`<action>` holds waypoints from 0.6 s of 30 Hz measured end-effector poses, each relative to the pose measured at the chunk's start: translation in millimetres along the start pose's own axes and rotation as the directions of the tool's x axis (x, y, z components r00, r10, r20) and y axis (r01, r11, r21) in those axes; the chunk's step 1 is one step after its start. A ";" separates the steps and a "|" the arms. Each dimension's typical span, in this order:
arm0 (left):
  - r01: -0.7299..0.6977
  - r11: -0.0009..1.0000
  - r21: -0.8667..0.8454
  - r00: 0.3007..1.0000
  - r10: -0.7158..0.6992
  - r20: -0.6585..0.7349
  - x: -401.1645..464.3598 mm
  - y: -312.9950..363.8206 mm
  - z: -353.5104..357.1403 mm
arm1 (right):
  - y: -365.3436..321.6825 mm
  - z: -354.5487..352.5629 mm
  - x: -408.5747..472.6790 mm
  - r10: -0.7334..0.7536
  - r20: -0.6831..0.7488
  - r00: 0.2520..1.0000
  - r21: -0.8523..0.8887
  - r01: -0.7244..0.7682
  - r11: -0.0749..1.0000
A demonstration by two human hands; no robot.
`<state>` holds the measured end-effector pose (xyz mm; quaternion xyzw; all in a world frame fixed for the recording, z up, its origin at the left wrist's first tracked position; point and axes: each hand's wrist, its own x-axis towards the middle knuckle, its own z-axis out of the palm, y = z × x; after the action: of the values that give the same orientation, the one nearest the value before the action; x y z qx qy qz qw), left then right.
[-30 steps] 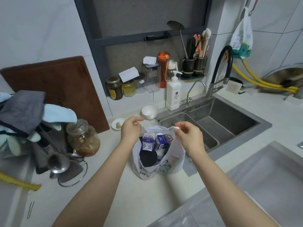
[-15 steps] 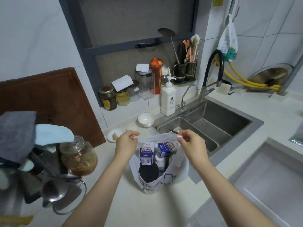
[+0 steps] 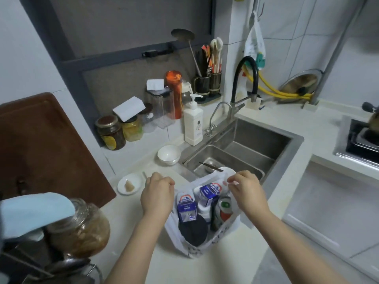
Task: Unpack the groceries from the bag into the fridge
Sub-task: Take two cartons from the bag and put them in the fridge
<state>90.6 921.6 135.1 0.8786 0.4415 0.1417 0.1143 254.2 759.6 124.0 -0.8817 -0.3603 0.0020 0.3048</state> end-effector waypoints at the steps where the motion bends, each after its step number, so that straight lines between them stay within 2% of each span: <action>1: -0.061 0.998 0.003 0.998 0.061 -0.025 -0.9 0.6 0.8 | -0.9 2.9 -1.1 -0.024 -0.004 1.000 -0.014 0.024 1.000; 4: -0.305 0.944 -0.125 0.952 0.303 -0.042 -7.6 9.5 -3.9 | -9.0 6.6 -4.6 -0.130 -0.009 0.991 -0.093 0.129 0.987; 6: -0.355 0.911 -0.211 0.924 0.376 0.067 -13.0 20.3 -8.1 | -17.8 5.7 -4.5 -0.239 -0.027 0.971 -0.155 0.232 0.960; 8: -0.320 0.933 -0.164 0.915 0.349 0.204 -17.3 28.1 -8.1 | -27.4 3.6 -3.1 -0.308 0.011 0.951 -0.213 0.303 0.929; 10: -0.268 0.963 -0.035 0.921 0.266 0.285 -17.6 29.2 -4.5 | -36.1 3.2 -1.6 -0.303 0.107 0.947 -0.232 0.320 0.919; 15: -0.202 0.969 0.145 0.928 0.142 0.345 -12.3 32.3 3.8 | -41.9 14.5 5.2 -0.181 0.257 0.949 -0.351 0.267 0.898; 18: -0.229 0.957 0.180 0.918 0.150 0.368 -12.2 33.7 11.1 | -38.5 19.2 5.9 -0.189 0.406 0.894 -0.361 0.347 0.865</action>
<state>112.6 891.3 133.9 0.9357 0.3393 -0.0560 0.0791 229.9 795.0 130.4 -0.8513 -0.5222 0.0406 0.0321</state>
